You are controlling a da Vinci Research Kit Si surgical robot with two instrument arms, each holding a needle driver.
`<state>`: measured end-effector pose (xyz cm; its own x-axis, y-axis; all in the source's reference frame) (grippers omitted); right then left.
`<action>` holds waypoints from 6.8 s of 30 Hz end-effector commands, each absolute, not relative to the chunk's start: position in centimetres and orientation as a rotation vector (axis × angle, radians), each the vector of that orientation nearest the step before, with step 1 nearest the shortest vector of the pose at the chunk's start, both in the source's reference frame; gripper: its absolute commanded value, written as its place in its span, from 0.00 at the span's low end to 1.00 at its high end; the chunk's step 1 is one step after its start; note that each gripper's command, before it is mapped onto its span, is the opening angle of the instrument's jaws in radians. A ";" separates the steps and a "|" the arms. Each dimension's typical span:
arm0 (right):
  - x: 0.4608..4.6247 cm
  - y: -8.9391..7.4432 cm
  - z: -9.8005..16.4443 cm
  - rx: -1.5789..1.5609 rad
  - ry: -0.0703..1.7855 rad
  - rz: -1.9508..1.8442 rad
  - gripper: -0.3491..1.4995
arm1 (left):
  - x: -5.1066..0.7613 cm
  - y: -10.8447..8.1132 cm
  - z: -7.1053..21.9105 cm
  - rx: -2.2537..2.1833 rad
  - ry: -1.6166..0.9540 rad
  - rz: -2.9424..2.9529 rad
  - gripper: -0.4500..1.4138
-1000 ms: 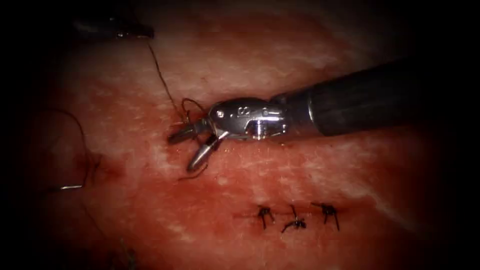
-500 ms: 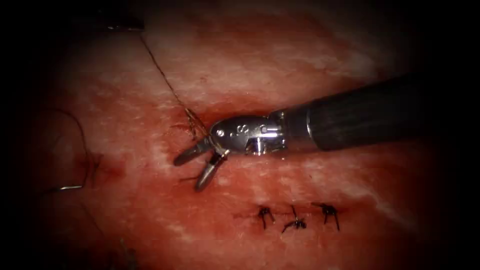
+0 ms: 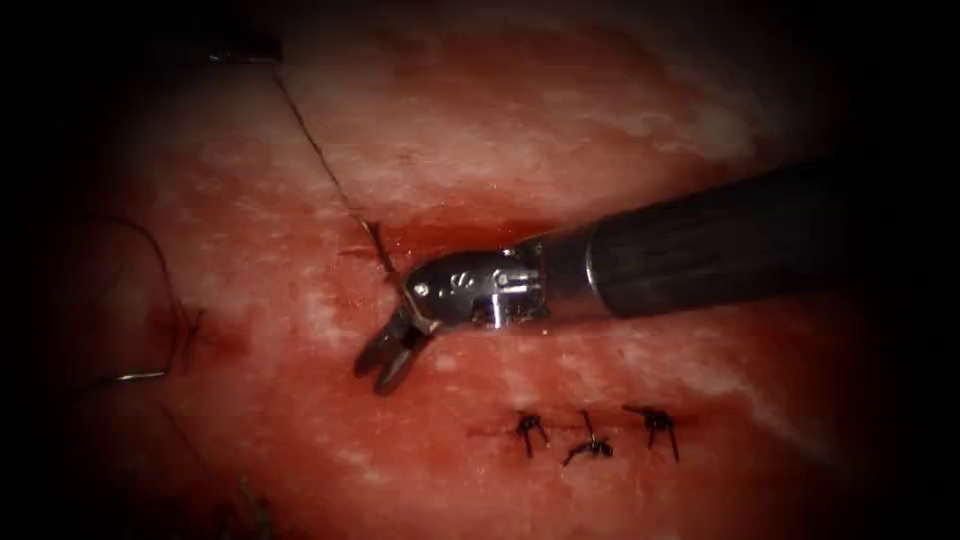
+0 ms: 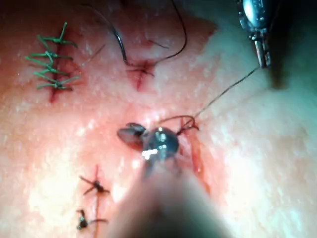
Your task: Wound Closure
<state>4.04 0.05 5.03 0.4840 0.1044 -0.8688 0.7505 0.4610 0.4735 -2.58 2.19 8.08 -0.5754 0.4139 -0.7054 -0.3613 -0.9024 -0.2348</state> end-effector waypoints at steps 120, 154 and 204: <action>3.93 1.9 5.6 0.569 1.081 0.319 0.00 | -2.98 -3.9 6.3 -1.653 -1.531 2.323 0.00; 3.37 1.7 4.5 0.364 1.222 0.578 0.70 | -3.21 0.8 4.8 -1.682 -0.211 2.638 0.00; 5.06 0.6 4.4 0.527 1.452 0.387 0.48 | -4.29 2.0 5.8 -2.007 -0.562 2.084 0.00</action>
<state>5.00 0.64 4.35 0.0879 0.5515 -0.8295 0.0658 0.8277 0.5573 -4.26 2.04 5.78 -0.0610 0.3969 -0.9158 0.1174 -0.9083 -0.4015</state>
